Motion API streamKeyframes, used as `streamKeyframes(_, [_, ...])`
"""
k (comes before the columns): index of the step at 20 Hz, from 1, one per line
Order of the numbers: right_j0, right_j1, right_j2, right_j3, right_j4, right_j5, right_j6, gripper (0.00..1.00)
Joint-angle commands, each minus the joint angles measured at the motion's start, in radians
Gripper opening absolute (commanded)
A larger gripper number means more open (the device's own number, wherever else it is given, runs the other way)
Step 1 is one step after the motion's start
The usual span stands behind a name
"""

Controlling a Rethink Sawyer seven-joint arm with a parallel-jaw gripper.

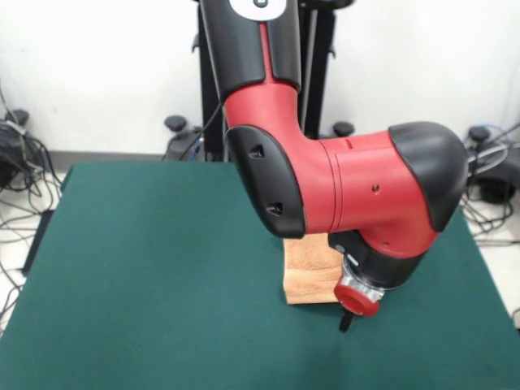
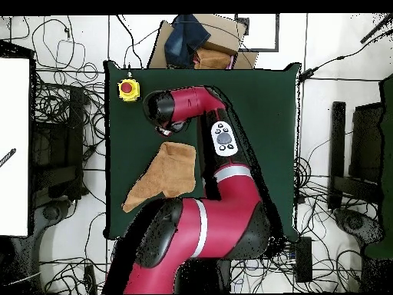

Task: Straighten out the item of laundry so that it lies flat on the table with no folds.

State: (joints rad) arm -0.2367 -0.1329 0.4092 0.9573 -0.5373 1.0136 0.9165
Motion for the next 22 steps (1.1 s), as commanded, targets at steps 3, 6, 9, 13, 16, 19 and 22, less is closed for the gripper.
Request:
streamKeyframes(3, [0.014,0.034,0.023,-0.036,-0.045,0.11,-0.19,1.0])
streamKeyframes(6, [0.005,0.03,0.013,-0.037,-0.049,0.125,-0.195,1.0])
streamKeyframes(9, [-0.003,0.016,0.004,0.001,-0.05,0.126,-0.195,1.0])
streamKeyframes(13, [-0.001,0.011,-0.003,0.012,-0.054,0.142,-0.198,1.0])
streamKeyframes(16, [0.004,0.014,-0.011,0.005,-0.058,0.164,-0.195,1.0])
streamKeyframes(19, [0.013,0.021,-0.011,-0.009,-0.059,0.191,-0.19,1.0])
streamKeyframes(22, [0.018,0.032,-0.007,-0.023,-0.057,0.213,-0.188,1.0])
